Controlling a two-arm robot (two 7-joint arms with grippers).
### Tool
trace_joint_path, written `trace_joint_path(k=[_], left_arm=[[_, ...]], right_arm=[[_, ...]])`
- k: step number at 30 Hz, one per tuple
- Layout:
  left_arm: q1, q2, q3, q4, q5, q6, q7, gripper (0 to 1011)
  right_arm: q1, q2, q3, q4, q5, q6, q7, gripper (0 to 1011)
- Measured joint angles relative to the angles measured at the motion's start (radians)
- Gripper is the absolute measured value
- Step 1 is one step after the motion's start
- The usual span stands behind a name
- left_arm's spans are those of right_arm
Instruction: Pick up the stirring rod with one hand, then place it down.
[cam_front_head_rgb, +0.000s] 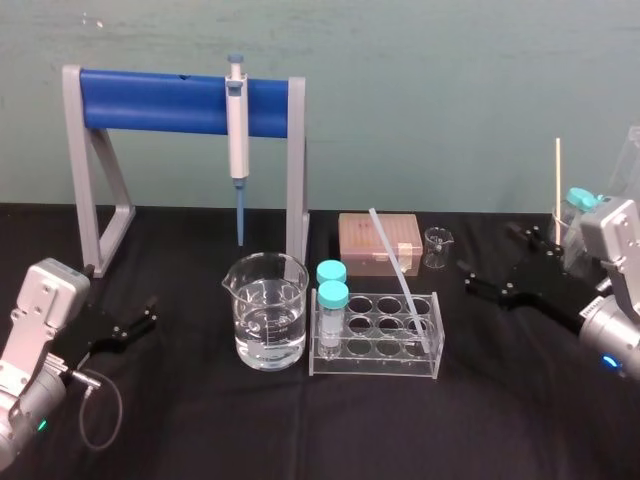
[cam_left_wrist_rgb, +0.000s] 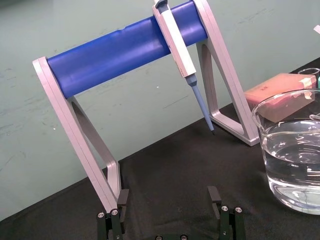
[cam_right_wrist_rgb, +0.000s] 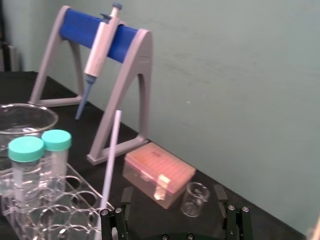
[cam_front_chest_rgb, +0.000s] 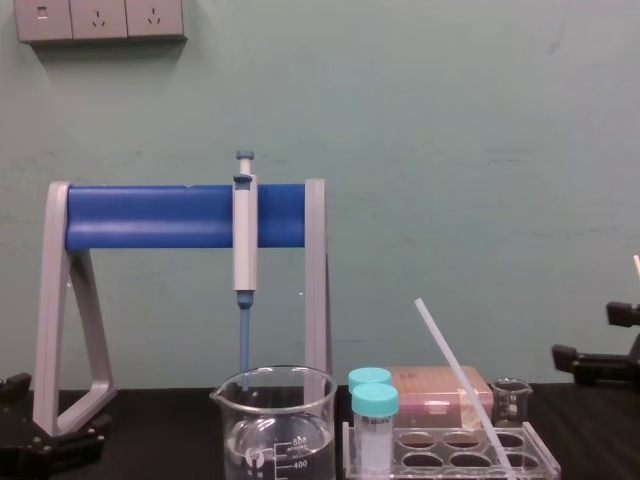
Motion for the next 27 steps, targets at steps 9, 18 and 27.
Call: trace_joint_path(k=[9,18,27], left_arm=[[0.0,0.0,0.0,0.0,0.0,0.0,0.0,1000],[0.0,0.0,0.0,0.0,0.0,0.0,0.0,1000],[0.0,0.0,0.0,0.0,0.0,0.0,0.0,1000]], right_arm=[[0.076,-0.039,-0.021,0.083,0.013,0.02,0.124,1003],[0.138,-0.076,-0.031,0.154,0.005,0.018,0.212,1003],[0.203,-0.122,-0.032,0.258,-0.003,-0.001,0.277,1003]])
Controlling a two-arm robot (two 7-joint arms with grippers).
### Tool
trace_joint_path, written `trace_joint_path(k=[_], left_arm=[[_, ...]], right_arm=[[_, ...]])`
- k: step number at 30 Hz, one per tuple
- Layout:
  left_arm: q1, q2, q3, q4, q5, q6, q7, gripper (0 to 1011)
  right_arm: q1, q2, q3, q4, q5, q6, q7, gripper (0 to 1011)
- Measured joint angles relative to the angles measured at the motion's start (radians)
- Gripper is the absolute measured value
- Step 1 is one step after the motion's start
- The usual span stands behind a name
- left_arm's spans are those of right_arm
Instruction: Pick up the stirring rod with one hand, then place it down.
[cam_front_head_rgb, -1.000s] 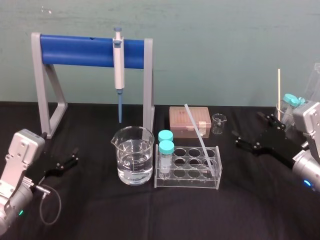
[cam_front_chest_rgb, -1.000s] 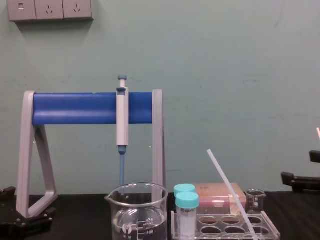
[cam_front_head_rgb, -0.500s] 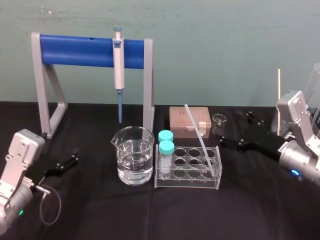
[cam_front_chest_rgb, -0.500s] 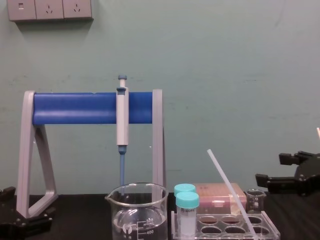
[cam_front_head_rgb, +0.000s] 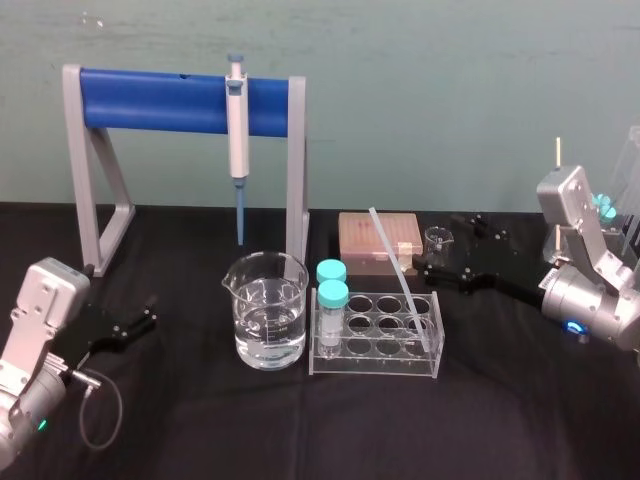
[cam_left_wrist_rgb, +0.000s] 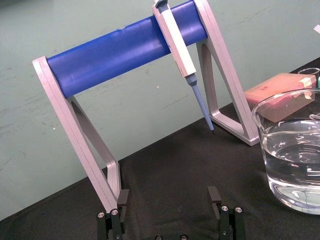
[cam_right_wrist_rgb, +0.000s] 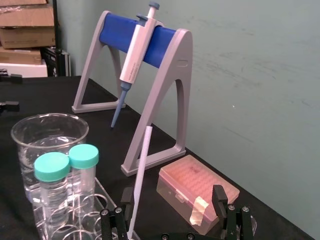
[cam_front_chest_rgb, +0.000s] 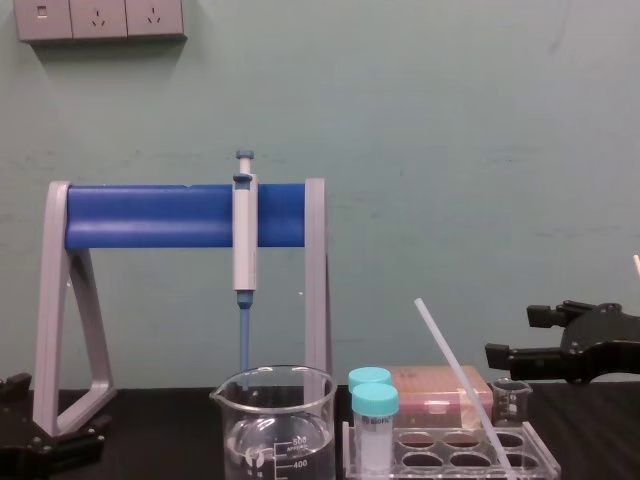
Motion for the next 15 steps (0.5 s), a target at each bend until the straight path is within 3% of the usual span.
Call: trace_joint_path(k=[7,15], left_arm=[[0.0,0.0,0.0,0.0,0.0,0.0,0.0,1000],[0.0,0.0,0.0,0.0,0.0,0.0,0.0,1000]], right_arm=[[0.077,-0.05,0.0,0.137,0.006,-0.026,0.055,1003],[0.139,-0.092,-0.009,0.242,0.006,-0.048,0.105,1003]])
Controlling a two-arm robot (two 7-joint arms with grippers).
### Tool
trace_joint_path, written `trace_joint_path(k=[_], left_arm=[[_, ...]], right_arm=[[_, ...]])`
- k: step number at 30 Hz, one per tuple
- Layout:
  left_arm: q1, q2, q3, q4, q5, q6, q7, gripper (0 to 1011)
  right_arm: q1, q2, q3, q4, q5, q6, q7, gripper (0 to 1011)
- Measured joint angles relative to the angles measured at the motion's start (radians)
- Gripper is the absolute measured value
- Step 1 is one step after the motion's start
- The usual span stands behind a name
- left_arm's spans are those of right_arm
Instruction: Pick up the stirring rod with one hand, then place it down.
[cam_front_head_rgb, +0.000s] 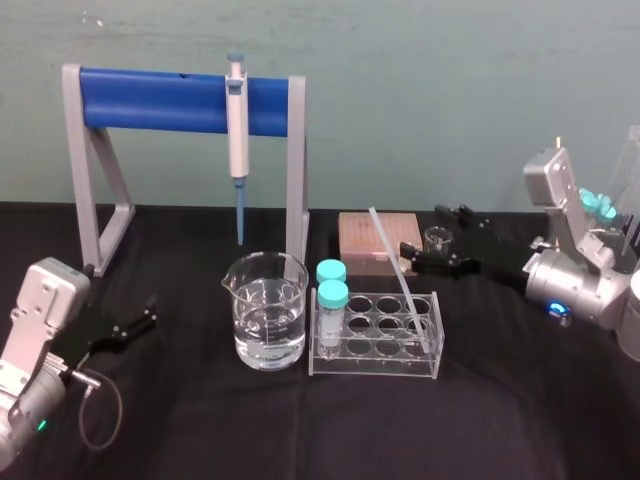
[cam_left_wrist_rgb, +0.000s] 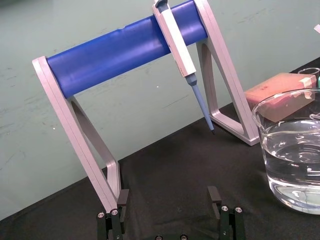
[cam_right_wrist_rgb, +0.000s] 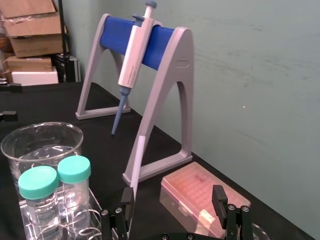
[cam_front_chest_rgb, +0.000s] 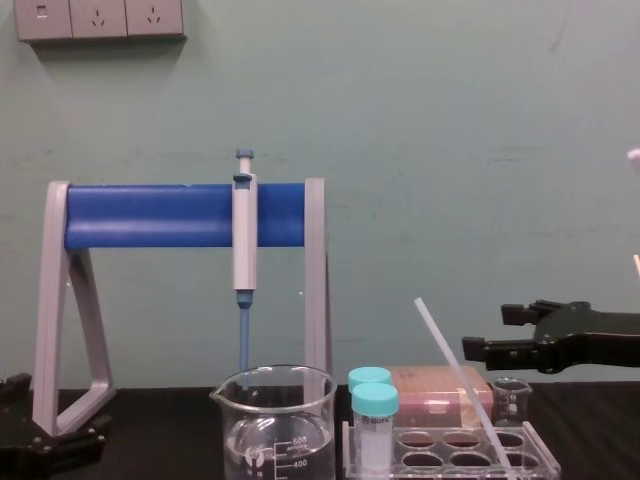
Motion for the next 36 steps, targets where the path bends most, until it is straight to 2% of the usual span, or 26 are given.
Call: trace_joint_path(k=[28,36], left_arm=[[0.0,0.0,0.0,0.0,0.0,0.0,0.0,1000],[0.0,0.0,0.0,0.0,0.0,0.0,0.0,1000]], right_arm=[[0.068,-0.083,-0.024,0.112,-0.019,-0.009,0.049,1003],[0.078,-0.094,-0.025,0.133,-0.025,-0.009,0.05,1003]])
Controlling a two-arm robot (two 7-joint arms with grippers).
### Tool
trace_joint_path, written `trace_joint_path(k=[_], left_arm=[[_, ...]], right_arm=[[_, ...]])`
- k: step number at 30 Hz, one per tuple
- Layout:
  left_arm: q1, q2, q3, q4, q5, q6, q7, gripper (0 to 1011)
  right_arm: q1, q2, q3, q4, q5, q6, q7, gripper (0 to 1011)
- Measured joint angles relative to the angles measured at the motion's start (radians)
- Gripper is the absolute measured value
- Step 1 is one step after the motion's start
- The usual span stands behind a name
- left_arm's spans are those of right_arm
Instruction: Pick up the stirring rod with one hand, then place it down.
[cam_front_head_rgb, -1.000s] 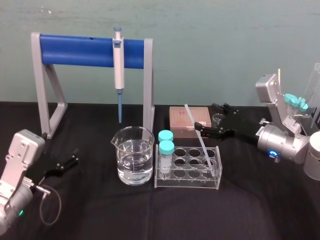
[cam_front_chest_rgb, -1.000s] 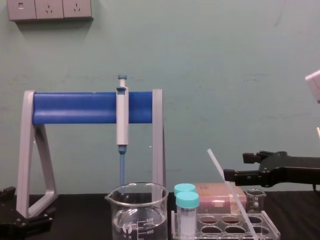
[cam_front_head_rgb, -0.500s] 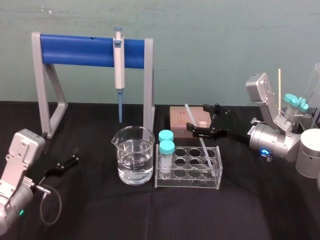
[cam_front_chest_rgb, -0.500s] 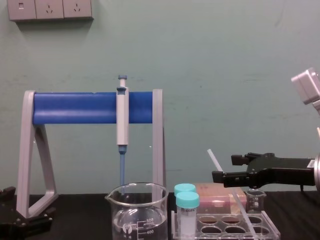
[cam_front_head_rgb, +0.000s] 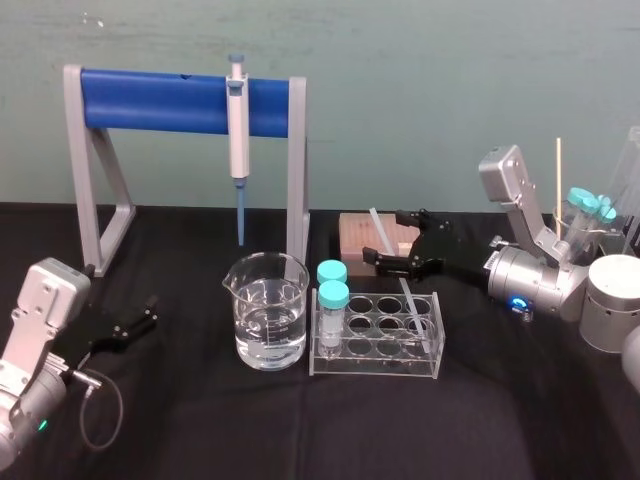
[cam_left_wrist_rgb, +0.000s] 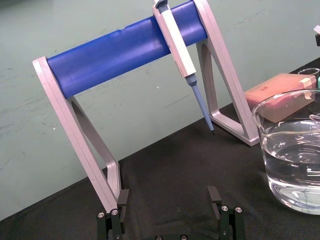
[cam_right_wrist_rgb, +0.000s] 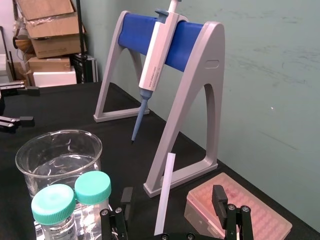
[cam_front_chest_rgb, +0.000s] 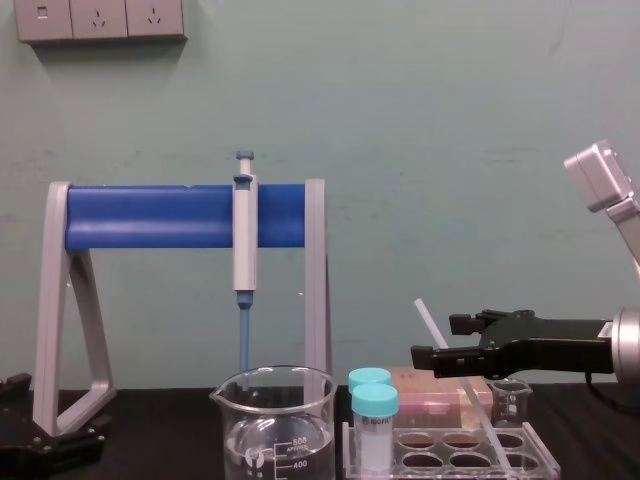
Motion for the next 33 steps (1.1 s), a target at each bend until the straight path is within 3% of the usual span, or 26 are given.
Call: trace_joint_path(k=[22,33], left_arm=[[0.0,0.0,0.0,0.0,0.0,0.0,0.0,1000],[0.0,0.0,0.0,0.0,0.0,0.0,0.0,1000]], right_arm=[[-0.002,0.002,0.001,-0.003,0.001,0.001,-0.001,1000],[-0.002,0.002,0.001,-0.004,0.001,0.001,-0.001,735]])
